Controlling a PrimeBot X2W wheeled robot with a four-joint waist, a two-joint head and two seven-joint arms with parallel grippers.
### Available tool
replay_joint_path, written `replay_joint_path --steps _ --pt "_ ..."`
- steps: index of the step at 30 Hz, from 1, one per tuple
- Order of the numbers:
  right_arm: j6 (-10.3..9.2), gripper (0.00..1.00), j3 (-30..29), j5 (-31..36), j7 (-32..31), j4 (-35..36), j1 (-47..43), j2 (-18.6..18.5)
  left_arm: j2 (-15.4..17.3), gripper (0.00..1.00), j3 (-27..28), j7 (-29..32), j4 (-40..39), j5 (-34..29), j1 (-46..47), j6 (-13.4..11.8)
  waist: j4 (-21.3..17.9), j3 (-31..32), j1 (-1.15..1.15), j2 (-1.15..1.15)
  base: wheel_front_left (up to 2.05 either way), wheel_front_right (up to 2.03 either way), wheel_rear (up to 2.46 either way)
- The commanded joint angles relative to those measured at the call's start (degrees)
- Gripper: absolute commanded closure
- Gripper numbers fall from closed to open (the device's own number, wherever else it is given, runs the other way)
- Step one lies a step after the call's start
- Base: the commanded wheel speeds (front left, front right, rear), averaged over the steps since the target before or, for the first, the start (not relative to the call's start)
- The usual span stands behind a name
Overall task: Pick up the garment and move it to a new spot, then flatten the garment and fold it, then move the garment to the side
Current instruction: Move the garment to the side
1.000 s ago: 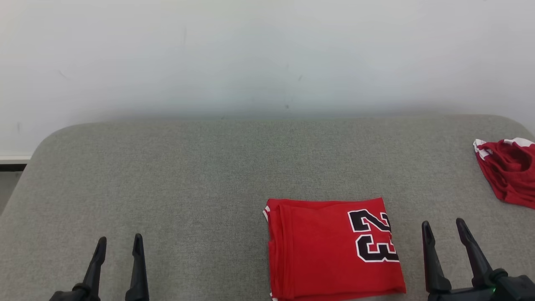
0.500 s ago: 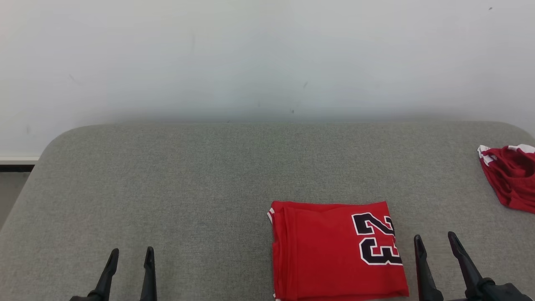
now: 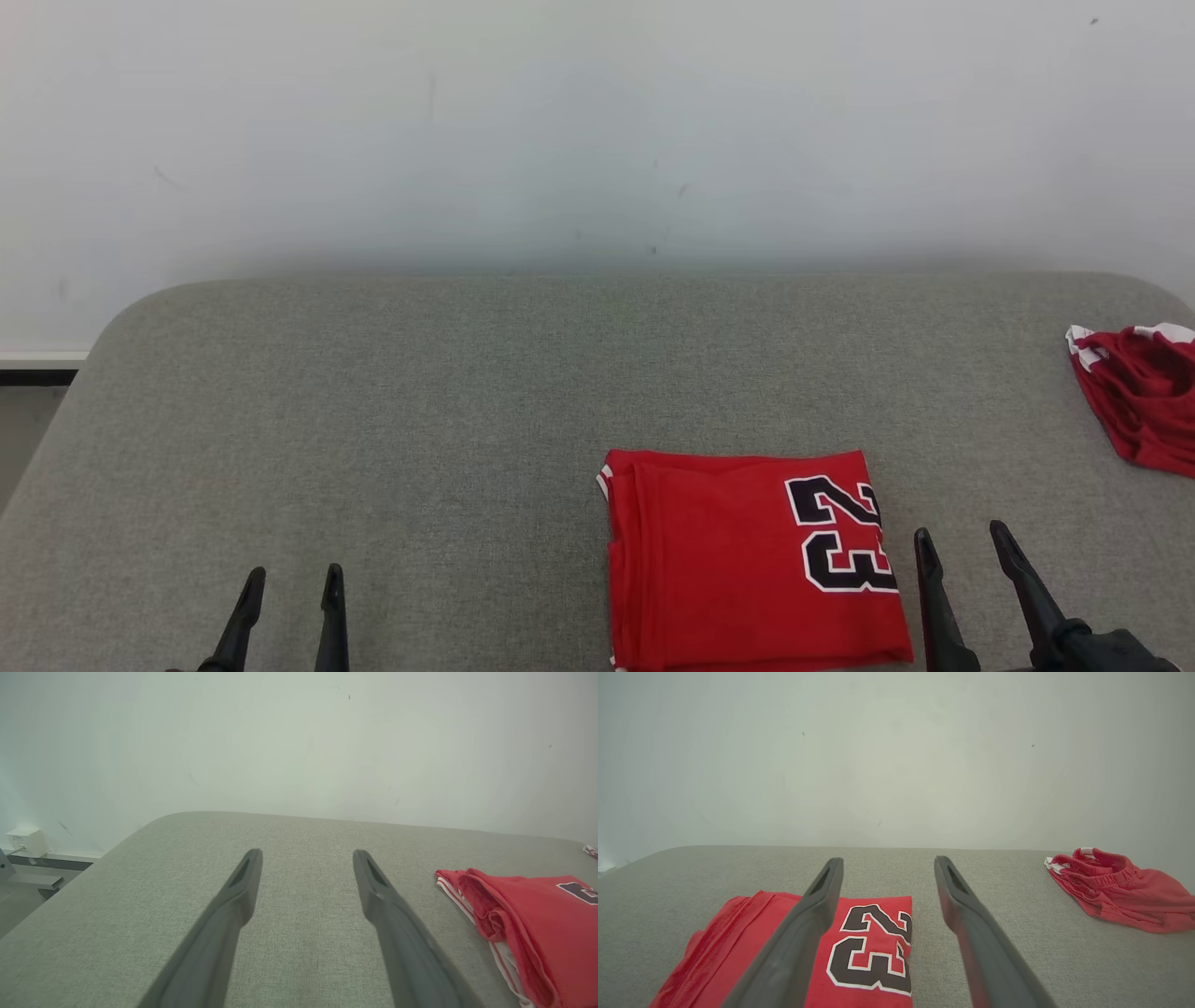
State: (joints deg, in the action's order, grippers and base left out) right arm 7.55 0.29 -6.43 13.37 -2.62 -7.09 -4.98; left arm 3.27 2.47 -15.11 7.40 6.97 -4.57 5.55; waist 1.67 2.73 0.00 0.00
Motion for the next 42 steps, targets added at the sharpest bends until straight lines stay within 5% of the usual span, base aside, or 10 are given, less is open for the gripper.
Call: replay_joint_path --steps 1,15,25,34,42 --pt "-0.17 0.00 -0.1 0.5 -0.1 0.0 0.3 0.2 0.3 0.00 0.0 0.0 0.1 -0.1 -0.4 -0.1 0.0 0.0 0.00 0.00 0.00 0.00 0.00" --pt "-0.17 0.00 -0.2 0.6 0.2 -1.3 2.4 0.6 0.5 0.00 -0.2 0.0 0.6 0.6 0.1 -0.4 -0.1 -0.3 0.00 0.00 0.00 0.00 0.00" --pt "-0.17 0.00 1.6 0.8 -2.4 -4.9 12.0 -3.6 0.4 0.00 -0.5 0.0 0.2 0.7 1.0 -0.5 0.5 -2.1 0.00 0.00 0.00 0.00 0.00" --pt "-0.17 0.00 1.1 -1.3 -5.8 -17.4 17.9 -7.0 0.1 0.00 -1.3 0.0 0.4 1.2 2.3 -0.9 1.9 -4.7 0.00 0.00 0.00 0.00 0.00" --pt "-0.17 0.00 3.8 -3.4 -3.3 -29.8 21.3 -6.4 0.0 0.00 -1.7 0.0 0.7 1.4 4.4 -0.6 2.7 -7.1 0.00 0.00 0.00 0.00 0.00"
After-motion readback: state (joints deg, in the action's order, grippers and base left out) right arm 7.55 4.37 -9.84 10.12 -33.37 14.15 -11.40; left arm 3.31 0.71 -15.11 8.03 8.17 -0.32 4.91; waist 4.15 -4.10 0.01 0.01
